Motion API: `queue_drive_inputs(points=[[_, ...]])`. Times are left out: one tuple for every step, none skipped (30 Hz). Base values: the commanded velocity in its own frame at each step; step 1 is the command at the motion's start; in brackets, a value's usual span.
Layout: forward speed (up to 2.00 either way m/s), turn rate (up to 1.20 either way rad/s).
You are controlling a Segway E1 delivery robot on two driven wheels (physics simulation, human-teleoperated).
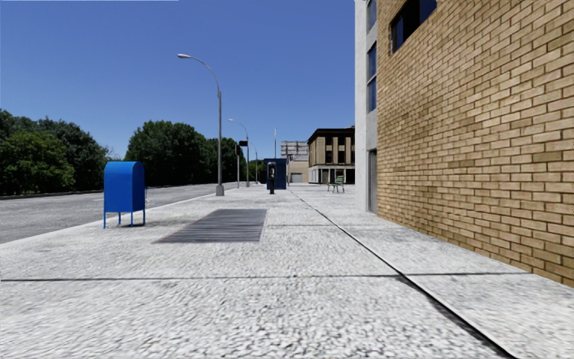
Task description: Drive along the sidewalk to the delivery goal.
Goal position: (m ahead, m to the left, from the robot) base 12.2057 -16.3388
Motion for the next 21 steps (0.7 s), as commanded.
queue_drive_inputs(points=[[2.0,0.0],[2.0,0.0],[2.0,0.0],[2.0,0.0],[2.0,0.0],[2.0,0.0],[2.0,0.0],[2.0,0.0],[2.0,0.0],[2.0,0.0],[2.0,0.0],[2.0,0.0],[2.0,0.0],[2.0,0.0],[2.0,0.0],[2.0,0.0],[2.0,0.0],[2.0,0.0],[2.0,0.0],[2.0,0.0],[2.0,0.0]])
